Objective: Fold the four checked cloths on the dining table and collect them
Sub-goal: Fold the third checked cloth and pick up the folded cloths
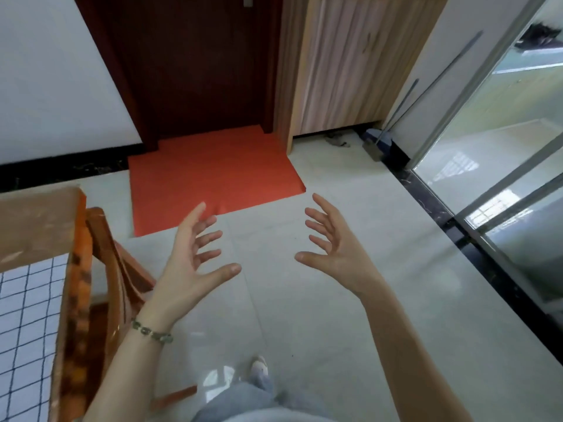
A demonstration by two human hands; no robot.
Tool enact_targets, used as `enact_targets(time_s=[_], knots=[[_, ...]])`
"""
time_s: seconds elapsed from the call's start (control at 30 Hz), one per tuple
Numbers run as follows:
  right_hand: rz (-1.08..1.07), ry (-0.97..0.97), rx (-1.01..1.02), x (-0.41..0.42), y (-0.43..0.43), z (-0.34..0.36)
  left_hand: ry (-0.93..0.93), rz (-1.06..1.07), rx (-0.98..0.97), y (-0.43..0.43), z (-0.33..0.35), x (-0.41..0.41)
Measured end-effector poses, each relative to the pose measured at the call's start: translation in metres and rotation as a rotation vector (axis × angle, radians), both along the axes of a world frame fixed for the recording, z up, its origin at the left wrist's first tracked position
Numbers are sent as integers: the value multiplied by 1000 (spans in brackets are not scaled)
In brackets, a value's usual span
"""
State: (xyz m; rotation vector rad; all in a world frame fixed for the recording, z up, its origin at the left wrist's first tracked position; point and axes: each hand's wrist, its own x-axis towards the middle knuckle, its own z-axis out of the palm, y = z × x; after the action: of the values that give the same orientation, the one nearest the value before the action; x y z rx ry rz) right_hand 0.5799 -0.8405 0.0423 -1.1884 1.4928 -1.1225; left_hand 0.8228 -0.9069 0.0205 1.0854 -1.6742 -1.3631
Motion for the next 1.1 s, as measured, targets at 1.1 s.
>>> enact_targets(time_s=[1.1], knots=[[907, -32, 46, 97, -663, -10, 62, 894, -30, -467, -13, 57]])
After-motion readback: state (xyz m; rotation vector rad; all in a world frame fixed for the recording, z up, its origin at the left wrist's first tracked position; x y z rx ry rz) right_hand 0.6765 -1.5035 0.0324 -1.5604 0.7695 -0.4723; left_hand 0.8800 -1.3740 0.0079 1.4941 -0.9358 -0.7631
